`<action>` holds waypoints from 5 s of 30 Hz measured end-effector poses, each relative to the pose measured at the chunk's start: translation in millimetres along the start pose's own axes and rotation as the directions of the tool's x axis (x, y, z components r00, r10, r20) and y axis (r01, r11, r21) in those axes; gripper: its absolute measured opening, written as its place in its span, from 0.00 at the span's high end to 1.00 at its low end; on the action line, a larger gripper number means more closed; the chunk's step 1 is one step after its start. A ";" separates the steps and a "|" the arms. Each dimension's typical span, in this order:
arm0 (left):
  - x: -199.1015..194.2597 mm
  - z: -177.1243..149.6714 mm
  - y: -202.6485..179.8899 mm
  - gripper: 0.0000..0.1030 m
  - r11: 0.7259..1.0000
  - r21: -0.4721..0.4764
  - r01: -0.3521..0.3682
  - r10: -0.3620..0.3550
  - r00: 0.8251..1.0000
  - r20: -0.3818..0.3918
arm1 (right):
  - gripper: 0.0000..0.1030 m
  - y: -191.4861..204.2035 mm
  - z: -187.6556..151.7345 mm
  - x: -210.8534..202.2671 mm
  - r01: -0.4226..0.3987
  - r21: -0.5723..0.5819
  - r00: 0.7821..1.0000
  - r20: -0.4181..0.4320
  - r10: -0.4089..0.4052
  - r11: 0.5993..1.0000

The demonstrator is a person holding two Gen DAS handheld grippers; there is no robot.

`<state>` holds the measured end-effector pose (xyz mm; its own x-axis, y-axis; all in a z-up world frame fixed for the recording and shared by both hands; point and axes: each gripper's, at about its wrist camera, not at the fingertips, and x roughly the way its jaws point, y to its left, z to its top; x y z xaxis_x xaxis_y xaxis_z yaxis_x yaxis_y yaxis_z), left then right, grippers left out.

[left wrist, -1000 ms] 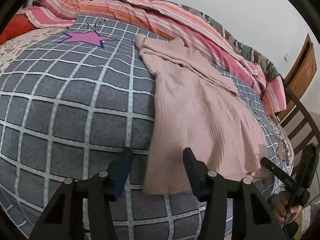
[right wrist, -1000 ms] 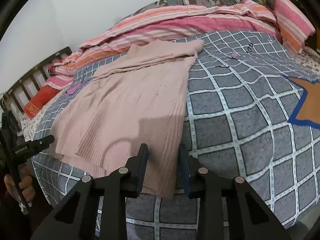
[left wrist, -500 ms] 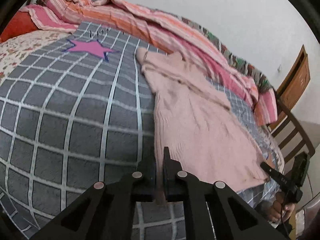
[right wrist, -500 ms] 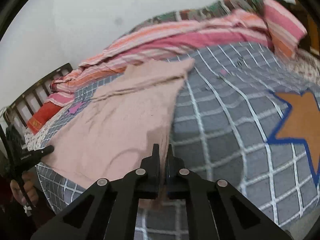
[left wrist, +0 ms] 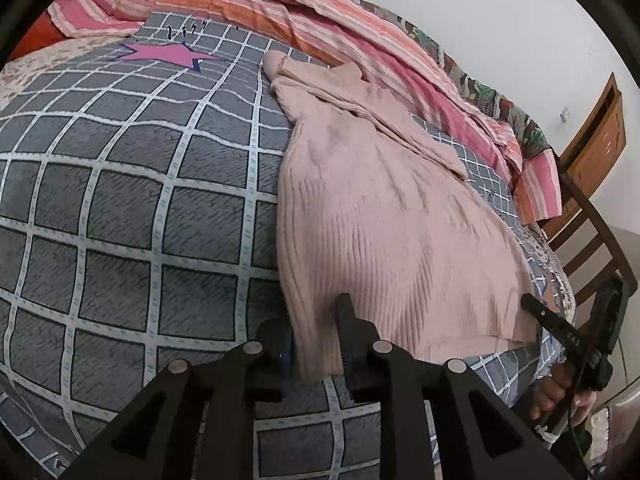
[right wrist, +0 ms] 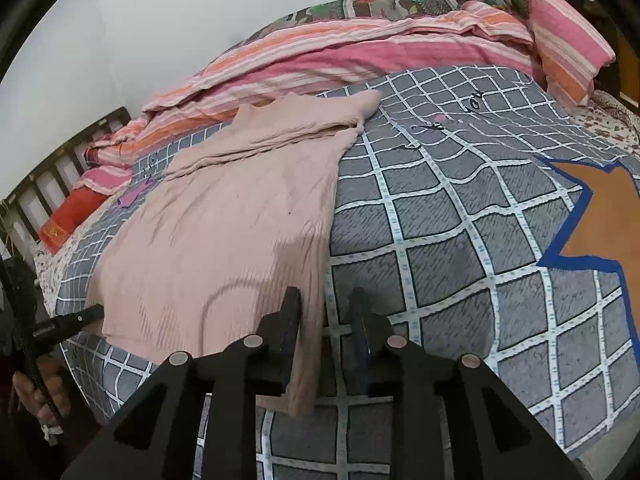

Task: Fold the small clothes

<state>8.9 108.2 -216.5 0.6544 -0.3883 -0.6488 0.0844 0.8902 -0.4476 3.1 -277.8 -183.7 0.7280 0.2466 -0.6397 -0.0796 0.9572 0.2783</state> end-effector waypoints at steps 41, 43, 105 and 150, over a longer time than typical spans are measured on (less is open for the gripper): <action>-0.6 -6.2 -12.4 0.73 0.995 0.079 -0.062 0.059 0.997 0.041 | 0.74 16.8 -23.8 6.5 -0.017 -0.061 0.999 -0.037 0.015 0.998; -0.4 -6.3 -12.6 0.72 0.995 0.078 -0.065 0.062 0.997 0.041 | 0.74 16.7 -23.9 6.3 -0.017 -0.064 0.999 -0.036 0.015 0.998; -10.4 5.3 1.1 0.95 0.979 -0.112 0.173 -0.170 0.985 0.035 | 0.96 10.5 -22.8 -6.0 -0.148 0.031 0.989 -0.021 0.148 0.989; 96.6 284.4 -48.1 0.95 0.995 -0.090 -0.048 0.064 0.982 0.177 | 0.96 11.8 257.6 122.5 -0.165 0.222 0.977 0.170 0.129 0.961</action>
<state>281.8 95.6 -82.6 0.7809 -0.2827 -0.5570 -0.0152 0.8828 -0.4694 266.7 -275.4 -74.2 0.8167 0.3382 -0.4677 -0.0455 0.8455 0.5320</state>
